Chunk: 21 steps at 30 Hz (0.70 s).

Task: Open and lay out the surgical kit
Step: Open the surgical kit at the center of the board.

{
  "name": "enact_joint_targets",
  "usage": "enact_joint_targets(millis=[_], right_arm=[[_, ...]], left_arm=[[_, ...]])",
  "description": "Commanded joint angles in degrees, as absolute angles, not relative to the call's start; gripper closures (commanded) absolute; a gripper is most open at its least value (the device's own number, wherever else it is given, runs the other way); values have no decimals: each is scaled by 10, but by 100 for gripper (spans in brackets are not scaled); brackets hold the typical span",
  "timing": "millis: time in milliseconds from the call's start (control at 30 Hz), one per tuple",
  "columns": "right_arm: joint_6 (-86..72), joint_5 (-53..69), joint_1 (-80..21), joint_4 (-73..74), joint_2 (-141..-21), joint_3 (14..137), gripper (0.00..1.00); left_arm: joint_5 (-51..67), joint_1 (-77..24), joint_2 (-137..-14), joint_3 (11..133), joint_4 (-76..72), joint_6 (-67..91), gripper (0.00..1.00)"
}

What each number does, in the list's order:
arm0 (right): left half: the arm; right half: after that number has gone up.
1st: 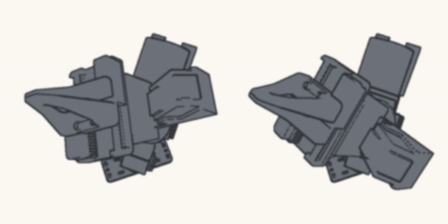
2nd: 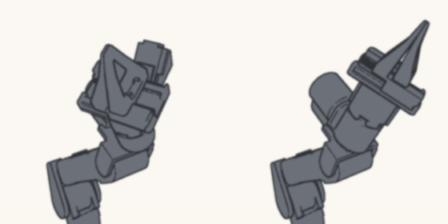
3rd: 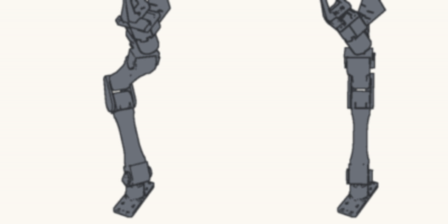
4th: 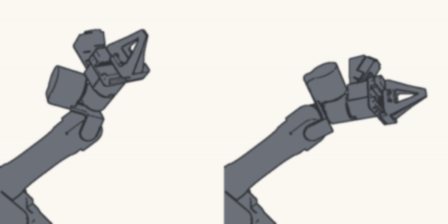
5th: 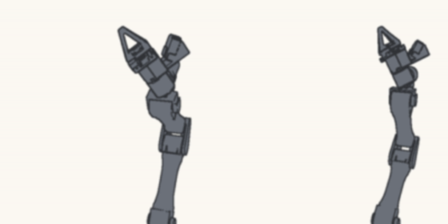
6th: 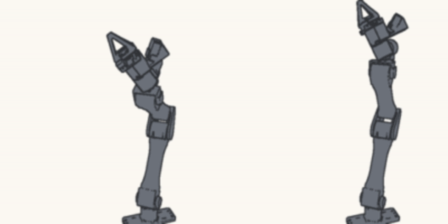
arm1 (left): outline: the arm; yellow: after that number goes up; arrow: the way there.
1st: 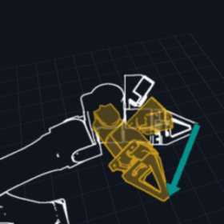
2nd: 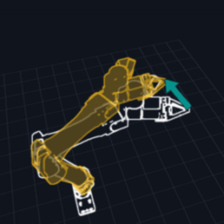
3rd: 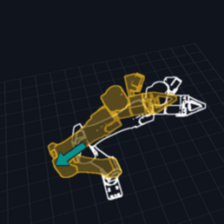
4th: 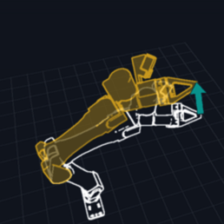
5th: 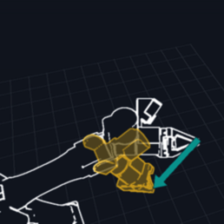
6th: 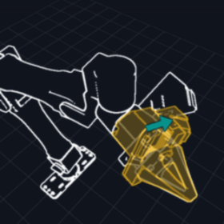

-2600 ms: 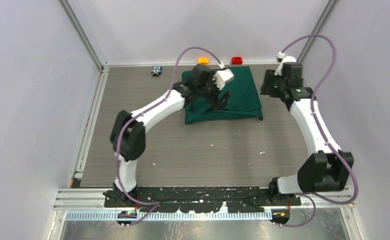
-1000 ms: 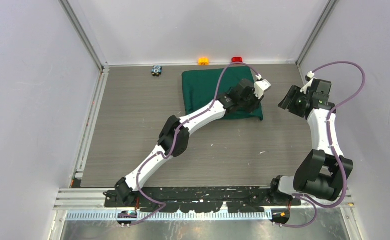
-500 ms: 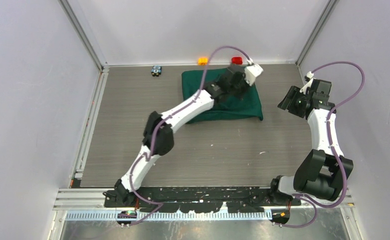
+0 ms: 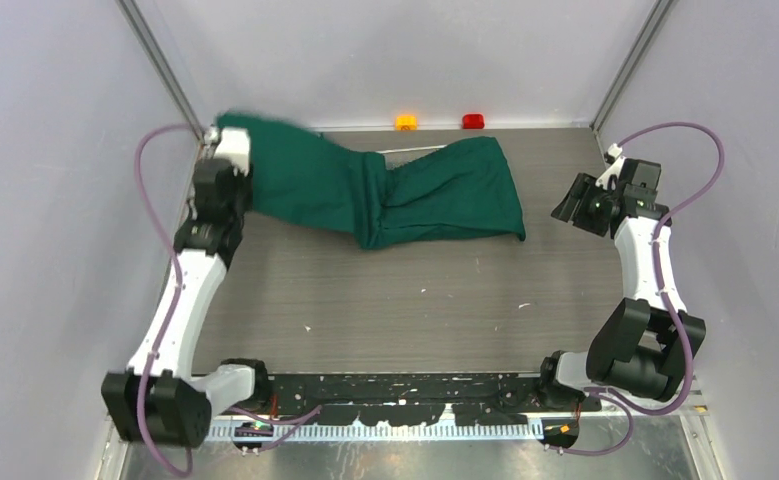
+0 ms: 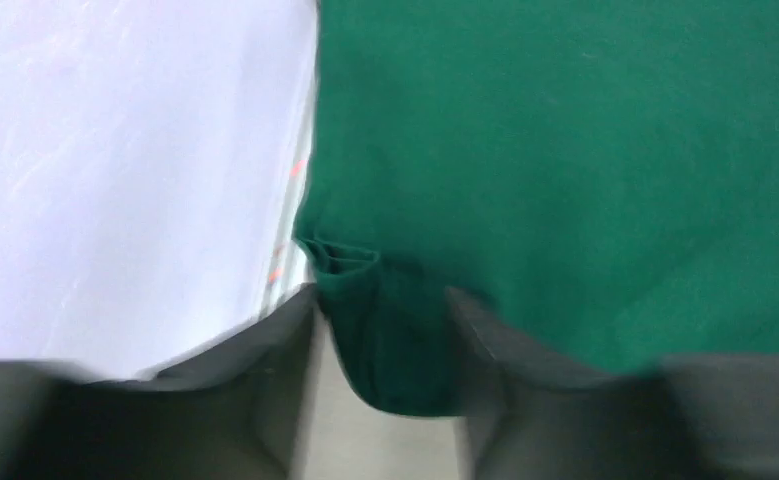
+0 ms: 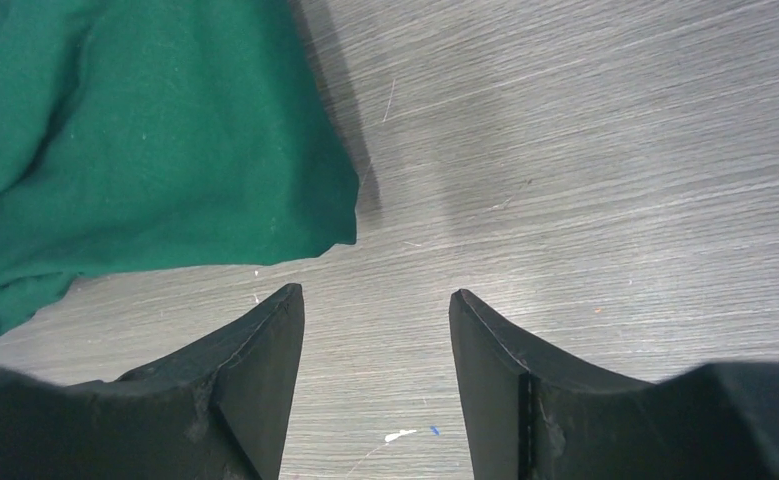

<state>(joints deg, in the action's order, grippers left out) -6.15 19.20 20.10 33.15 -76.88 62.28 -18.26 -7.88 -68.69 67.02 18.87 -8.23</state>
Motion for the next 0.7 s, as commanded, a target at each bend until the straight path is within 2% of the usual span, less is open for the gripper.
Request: enact_joint_targets(millis=[0,33,67,300,467,667], right_arm=[[-42,194,187,336,-774,652,39],[-39,192,176,336,-775,653,38],[-36,187,161,334,-774,653,37],[29,116,-56,300,-800,697,34],[58,96,-184,322,-910,815,35],[117,66,-295,372,-1034,931,38]], left_arm=[[-242,-7,-609,477,127,-159,22],[-259,-3,-600,444,112,-177,6],[-269,16,-596,423,106,-190,1],[-251,48,-615,425,130,-174,0],[-168,48,-646,496,182,-115,0],[-46,47,-646,521,206,-63,0]])
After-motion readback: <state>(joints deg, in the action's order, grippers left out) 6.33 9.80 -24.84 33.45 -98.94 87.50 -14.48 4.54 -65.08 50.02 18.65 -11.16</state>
